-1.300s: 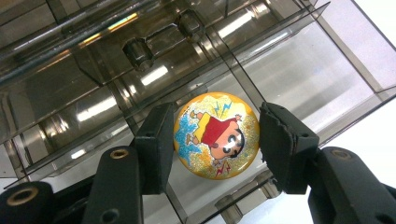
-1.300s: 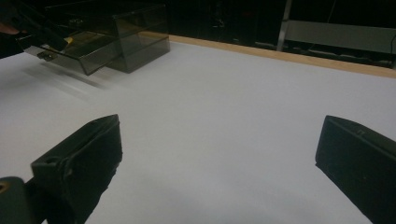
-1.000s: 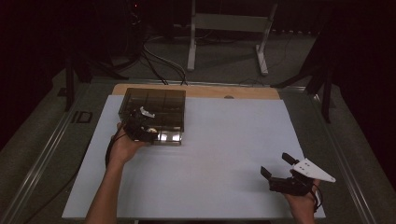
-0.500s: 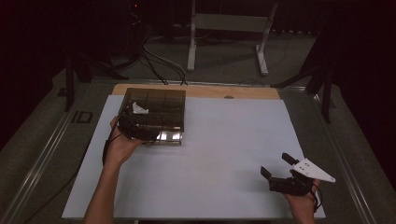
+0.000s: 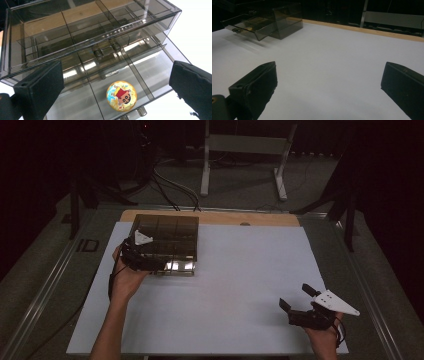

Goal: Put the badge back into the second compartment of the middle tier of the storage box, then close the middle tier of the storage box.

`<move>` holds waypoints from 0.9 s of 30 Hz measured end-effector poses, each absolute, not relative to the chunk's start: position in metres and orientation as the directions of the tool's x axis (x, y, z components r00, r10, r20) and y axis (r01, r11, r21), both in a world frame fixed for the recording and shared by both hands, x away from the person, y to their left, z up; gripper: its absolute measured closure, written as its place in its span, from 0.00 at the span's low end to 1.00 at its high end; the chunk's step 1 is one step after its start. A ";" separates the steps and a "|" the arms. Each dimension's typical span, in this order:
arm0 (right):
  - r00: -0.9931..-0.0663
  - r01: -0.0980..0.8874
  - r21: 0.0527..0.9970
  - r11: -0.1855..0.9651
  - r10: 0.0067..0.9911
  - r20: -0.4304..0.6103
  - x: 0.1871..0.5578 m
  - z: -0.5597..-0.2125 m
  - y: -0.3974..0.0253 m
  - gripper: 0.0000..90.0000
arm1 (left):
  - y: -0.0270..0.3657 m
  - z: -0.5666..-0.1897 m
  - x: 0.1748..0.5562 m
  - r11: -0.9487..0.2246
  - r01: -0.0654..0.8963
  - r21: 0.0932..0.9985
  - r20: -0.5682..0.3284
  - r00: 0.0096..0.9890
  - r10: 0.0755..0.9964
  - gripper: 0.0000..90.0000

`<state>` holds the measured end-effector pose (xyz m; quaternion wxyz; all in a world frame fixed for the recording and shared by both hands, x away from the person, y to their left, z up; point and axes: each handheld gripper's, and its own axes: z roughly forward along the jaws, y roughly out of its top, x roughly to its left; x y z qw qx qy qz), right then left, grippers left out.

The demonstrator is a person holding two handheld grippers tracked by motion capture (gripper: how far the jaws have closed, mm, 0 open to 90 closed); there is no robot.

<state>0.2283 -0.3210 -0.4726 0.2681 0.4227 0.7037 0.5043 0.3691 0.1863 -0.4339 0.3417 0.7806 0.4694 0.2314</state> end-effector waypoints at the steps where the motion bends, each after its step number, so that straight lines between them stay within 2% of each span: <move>1: -0.499 0.324 0.936 0.134 0.865 0.049 0.228 -0.473 -0.321 0.00 | 0.186 -0.434 0.368 -0.326 0.574 0.751 0.041 0.452 0.891 0.01; 27: -0.494 0.326 0.936 0.131 0.868 0.050 0.228 -0.473 -0.322 0.00 | 0.187 -0.453 0.335 -0.285 0.556 0.781 -0.003 0.459 0.888 0.01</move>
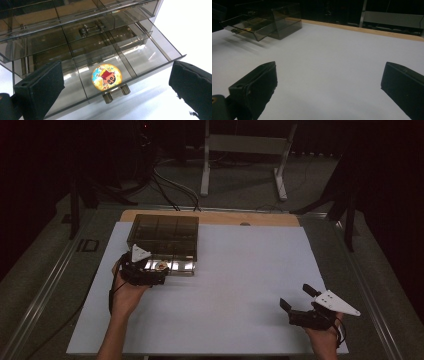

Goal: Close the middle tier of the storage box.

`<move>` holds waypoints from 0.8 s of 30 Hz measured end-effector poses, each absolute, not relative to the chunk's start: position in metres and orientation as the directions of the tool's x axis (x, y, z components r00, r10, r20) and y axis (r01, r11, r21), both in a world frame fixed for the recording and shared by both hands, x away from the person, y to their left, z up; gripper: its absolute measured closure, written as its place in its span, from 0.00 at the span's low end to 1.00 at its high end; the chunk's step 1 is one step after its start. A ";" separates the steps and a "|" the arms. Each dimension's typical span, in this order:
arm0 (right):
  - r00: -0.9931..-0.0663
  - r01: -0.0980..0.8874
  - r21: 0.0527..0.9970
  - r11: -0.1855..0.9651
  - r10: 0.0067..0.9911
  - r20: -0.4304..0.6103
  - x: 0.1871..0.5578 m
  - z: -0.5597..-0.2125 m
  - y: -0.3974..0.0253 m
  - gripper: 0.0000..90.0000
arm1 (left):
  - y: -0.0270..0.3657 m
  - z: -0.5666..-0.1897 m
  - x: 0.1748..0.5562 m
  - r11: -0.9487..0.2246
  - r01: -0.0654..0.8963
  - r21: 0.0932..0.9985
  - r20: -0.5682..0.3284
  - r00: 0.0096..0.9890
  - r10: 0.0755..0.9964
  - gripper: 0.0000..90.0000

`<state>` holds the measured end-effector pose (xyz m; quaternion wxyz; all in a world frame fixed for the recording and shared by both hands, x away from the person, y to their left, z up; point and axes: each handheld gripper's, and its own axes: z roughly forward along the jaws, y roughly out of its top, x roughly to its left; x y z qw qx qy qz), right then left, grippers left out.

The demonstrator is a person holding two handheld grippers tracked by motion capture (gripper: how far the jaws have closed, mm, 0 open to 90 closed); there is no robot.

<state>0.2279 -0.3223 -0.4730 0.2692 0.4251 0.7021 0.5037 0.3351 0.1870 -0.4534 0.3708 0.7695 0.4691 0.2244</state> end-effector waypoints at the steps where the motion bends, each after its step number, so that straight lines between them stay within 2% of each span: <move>1: -0.493 0.328 0.936 0.130 0.868 0.052 0.228 -0.473 -0.322 0.00 | 0.187 -0.454 0.334 -0.285 0.557 0.780 -0.004 0.460 0.888 0.01; 4: -0.494 0.325 0.937 0.130 0.868 0.051 0.228 -0.473 -0.322 0.00 | 0.187 -0.454 0.332 -0.283 0.562 0.777 -0.012 0.462 0.887 0.02; 7: -0.496 0.326 0.936 0.132 0.867 0.051 0.228 -0.473 -0.321 0.00 | 0.186 -0.455 0.329 -0.294 0.570 0.767 -0.007 0.466 0.885 0.09; 9: -0.496 0.326 0.936 0.133 0.867 0.050 0.228 -0.473 -0.321 0.00 | 0.186 -0.455 0.328 -0.294 0.572 0.766 -0.007 0.464 0.886 0.09; 11: -0.496 0.324 0.937 0.132 0.867 0.049 0.227 -0.473 -0.322 0.00 | 0.186 -0.454 0.326 -0.287 0.570 0.770 -0.007 0.457 0.890 0.18; 14: -0.493 0.327 0.936 0.129 0.868 0.053 0.228 -0.473 -0.322 0.00 | 0.186 -0.454 0.325 -0.278 0.574 0.770 -0.010 0.447 0.894 0.19; 15: -0.495 0.325 0.937 0.132 0.868 0.049 0.228 -0.473 -0.322 0.00 | 0.187 -0.453 0.323 -0.279 0.565 0.776 0.010 0.432 0.902 0.32; 16: -0.496 0.325 0.936 0.133 0.867 0.049 0.228 -0.473 -0.321 0.00 | 0.187 -0.453 0.322 -0.271 0.568 0.777 0.007 0.423 0.906 0.38; 18: -0.496 0.326 0.936 0.134 0.867 0.049 0.228 -0.473 -0.321 0.00 | 0.188 -0.453 0.322 -0.264 0.570 0.778 0.001 0.419 0.908 0.39; 19: -0.496 0.325 0.936 0.133 0.867 0.049 0.228 -0.473 -0.321 0.00 | 0.190 -0.453 0.320 -0.250 0.572 0.781 -0.015 0.418 0.908 0.50; 21: -0.493 0.325 0.937 0.131 0.868 0.050 0.227 -0.473 -0.322 0.00 | 0.191 -0.454 0.320 -0.244 0.574 0.781 -0.019 0.413 0.910 0.57; 24: -0.493 0.324 0.937 0.130 0.869 0.050 0.227 -0.472 -0.322 0.00 | 0.197 -0.457 0.319 -0.215 0.591 0.778 -0.075 0.427 0.901 0.72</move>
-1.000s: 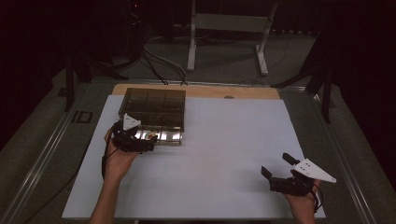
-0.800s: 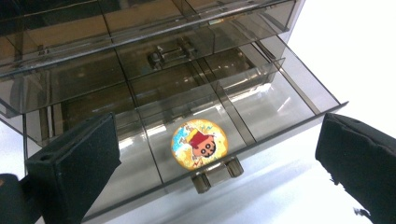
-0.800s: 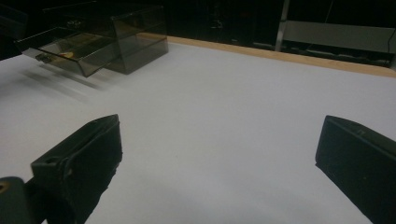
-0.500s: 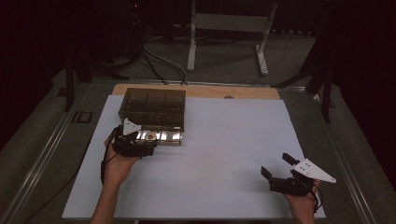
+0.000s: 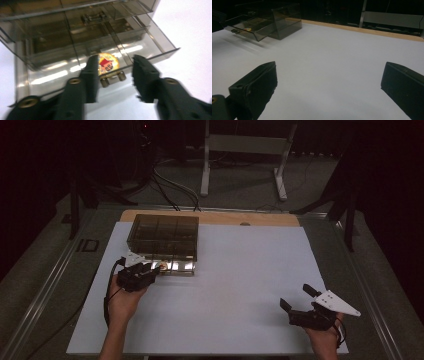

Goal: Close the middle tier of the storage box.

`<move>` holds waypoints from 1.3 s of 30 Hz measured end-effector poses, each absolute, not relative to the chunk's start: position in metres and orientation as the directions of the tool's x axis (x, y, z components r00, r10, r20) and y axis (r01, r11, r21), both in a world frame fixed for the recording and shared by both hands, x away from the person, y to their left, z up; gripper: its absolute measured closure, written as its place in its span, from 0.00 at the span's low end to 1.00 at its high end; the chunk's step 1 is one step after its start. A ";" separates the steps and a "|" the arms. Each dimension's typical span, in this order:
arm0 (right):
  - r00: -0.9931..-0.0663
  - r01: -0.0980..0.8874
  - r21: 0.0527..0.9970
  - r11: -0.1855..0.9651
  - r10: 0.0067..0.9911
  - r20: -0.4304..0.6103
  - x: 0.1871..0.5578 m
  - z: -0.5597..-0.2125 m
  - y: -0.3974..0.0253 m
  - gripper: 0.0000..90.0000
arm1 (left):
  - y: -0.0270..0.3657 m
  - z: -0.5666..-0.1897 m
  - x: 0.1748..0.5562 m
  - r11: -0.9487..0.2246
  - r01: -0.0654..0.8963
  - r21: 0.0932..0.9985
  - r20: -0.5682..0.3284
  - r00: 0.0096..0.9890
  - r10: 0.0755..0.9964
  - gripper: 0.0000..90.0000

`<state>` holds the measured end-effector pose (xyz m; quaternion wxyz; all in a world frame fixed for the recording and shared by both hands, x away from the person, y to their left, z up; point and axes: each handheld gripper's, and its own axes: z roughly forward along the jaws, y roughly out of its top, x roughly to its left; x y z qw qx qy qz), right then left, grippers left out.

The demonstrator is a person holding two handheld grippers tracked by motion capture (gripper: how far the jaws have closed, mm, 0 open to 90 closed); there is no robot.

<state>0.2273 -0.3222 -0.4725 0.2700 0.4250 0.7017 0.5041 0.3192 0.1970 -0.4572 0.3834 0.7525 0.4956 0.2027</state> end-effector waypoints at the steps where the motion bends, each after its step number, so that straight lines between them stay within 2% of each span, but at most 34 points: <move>1: -0.493 0.324 0.937 0.130 0.869 0.050 0.227 -0.472 -0.322 0.00 | 0.197 -0.457 0.319 -0.215 0.591 0.778 -0.075 0.427 0.901 0.77; 5: -0.494 0.324 0.937 0.131 0.868 0.049 0.227 -0.472 -0.322 0.00 | 0.198 -0.462 0.318 -0.233 0.596 0.768 -0.059 0.428 0.902 0.96; 7: -0.493 0.325 0.936 0.132 0.869 0.049 0.227 -0.472 -0.322 0.00 | 0.200 -0.466 0.317 -0.228 0.599 0.767 -0.059 0.420 0.905 0.96; 8: -0.493 0.325 0.937 0.131 0.869 0.049 0.227 -0.473 -0.322 0.00 | 0.200 -0.467 0.317 -0.228 0.601 0.766 -0.058 0.418 0.906 1.00; 39: -0.494 0.325 0.936 0.134 0.868 0.047 0.227 -0.472 -0.321 0.00 | 0.204 -0.496 0.325 -0.270 0.642 0.717 -0.012 0.399 0.917 1.00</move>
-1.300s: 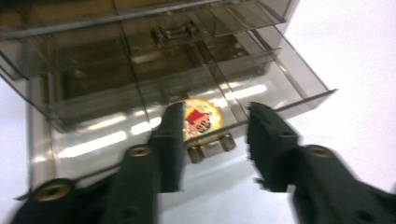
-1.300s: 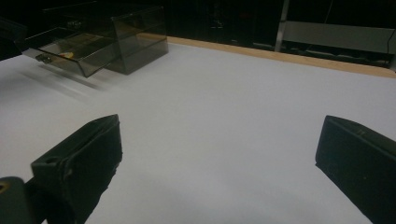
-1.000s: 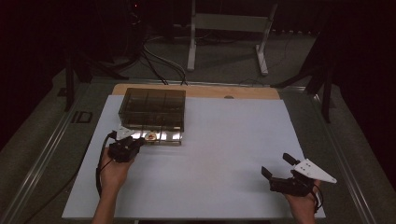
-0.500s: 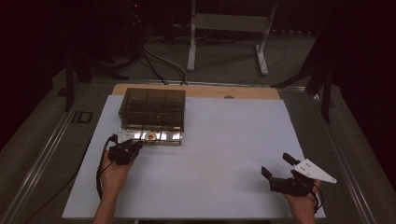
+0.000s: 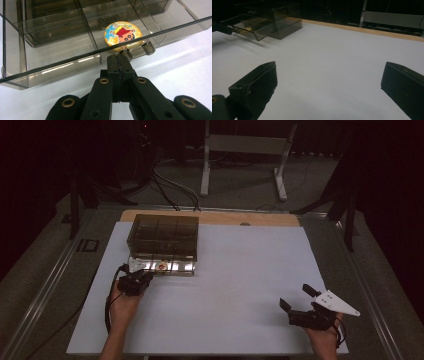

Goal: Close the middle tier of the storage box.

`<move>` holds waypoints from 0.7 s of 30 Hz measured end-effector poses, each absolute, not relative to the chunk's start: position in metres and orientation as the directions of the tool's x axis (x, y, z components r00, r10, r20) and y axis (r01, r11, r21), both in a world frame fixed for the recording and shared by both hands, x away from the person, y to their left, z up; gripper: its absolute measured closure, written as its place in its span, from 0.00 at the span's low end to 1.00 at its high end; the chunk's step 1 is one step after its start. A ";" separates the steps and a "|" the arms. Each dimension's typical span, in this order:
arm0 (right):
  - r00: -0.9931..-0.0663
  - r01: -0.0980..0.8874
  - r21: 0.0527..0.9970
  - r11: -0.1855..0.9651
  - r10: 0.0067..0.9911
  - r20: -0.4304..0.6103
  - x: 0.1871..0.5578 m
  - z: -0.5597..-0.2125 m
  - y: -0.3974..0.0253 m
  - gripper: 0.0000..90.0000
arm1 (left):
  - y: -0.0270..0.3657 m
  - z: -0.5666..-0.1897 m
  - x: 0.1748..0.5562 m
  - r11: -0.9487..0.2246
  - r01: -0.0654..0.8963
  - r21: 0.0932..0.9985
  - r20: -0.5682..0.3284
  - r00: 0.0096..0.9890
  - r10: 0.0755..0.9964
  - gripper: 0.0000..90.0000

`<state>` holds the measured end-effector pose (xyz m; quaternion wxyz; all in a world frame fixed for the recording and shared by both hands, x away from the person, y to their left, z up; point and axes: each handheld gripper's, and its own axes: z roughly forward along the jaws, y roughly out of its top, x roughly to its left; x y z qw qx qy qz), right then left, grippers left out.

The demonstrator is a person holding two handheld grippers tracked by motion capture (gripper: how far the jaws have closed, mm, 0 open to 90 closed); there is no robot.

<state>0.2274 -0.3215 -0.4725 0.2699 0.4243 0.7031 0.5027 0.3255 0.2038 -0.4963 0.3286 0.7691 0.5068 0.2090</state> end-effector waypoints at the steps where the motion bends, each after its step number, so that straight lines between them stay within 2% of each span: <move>1: -0.494 0.325 0.936 0.134 0.868 0.047 0.227 -0.472 -0.321 0.00 | 0.204 -0.496 0.326 -0.270 0.643 0.717 -0.012 0.399 0.917 1.00; 21: -0.494 0.328 0.935 0.134 0.868 0.049 0.228 -0.473 -0.321 0.00 | 0.204 -0.491 0.329 -0.259 0.636 0.727 -0.003 0.381 0.925 1.00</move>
